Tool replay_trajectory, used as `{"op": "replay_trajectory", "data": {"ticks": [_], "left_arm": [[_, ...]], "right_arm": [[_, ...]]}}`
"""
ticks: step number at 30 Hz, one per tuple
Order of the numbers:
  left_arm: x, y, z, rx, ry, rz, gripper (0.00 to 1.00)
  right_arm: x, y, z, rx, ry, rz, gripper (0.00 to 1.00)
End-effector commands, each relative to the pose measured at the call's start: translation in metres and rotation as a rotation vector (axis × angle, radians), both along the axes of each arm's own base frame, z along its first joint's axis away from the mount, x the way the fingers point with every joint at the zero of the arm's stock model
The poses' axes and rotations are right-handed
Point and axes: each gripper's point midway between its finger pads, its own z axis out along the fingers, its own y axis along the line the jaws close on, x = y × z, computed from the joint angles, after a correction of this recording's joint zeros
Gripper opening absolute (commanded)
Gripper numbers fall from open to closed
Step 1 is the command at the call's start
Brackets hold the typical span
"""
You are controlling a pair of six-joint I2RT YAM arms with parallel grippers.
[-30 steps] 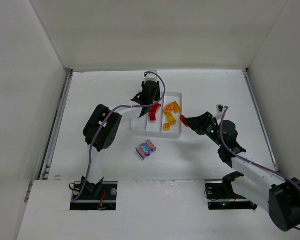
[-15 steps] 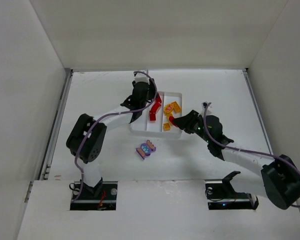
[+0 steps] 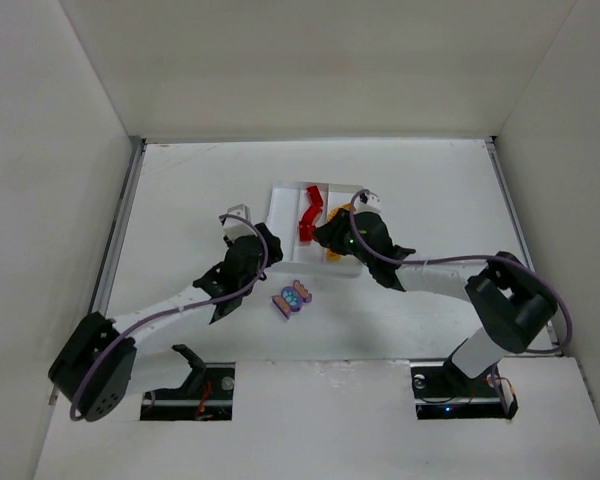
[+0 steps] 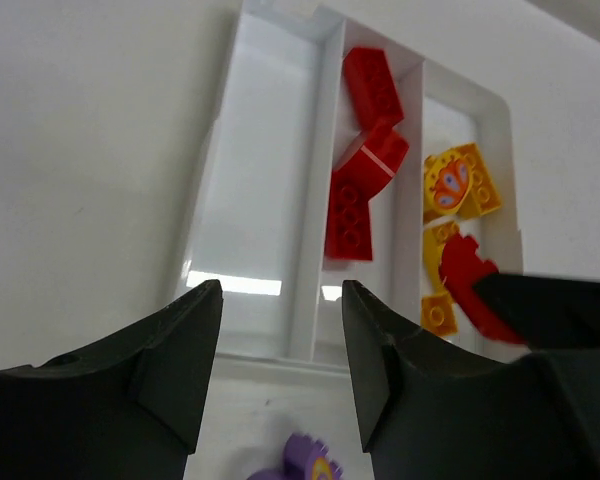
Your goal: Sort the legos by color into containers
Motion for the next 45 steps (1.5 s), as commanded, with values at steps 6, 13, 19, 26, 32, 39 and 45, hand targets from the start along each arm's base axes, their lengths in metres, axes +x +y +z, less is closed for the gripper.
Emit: {"op": "replay_trajectory", "data": {"ticks": [6, 13, 19, 26, 32, 39, 45], "left_arm": [[-0.065, 0.033, -0.018, 0.034, 0.090, 0.024, 0.49], [-0.091, 0.024, -0.034, 0.059, 0.149, -0.042, 0.50], [-0.102, 0.016, -0.035, 0.057, 0.180, -0.076, 0.50], [-0.125, 0.018, -0.046, 0.046, 0.271, -0.094, 0.49], [-0.133, 0.020, -0.056, 0.015, 0.312, -0.087, 0.49], [-0.139, 0.017, -0.065, -0.052, 0.344, -0.064, 0.49], [-0.140, 0.027, -0.080, -0.107, 0.361, -0.001, 0.49]], "right_arm": [[0.025, 0.002, 0.002, -0.044, -0.016, -0.092, 0.45], [0.024, 0.012, 0.006, -0.030, -0.013, -0.049, 0.55], [0.004, 0.005, 0.020, -0.023, -0.033, -0.016, 0.57], [-0.078, 0.012, 0.002, -0.151, -0.049, 0.238, 0.40], [-0.126, 0.030, -0.039, -0.258, -0.006, 0.407, 0.66], [-0.126, 0.047, -0.057, -0.246, 0.017, 0.441, 0.80], [-0.126, 0.055, -0.073, -0.244, 0.068, 0.440, 0.81]]}}
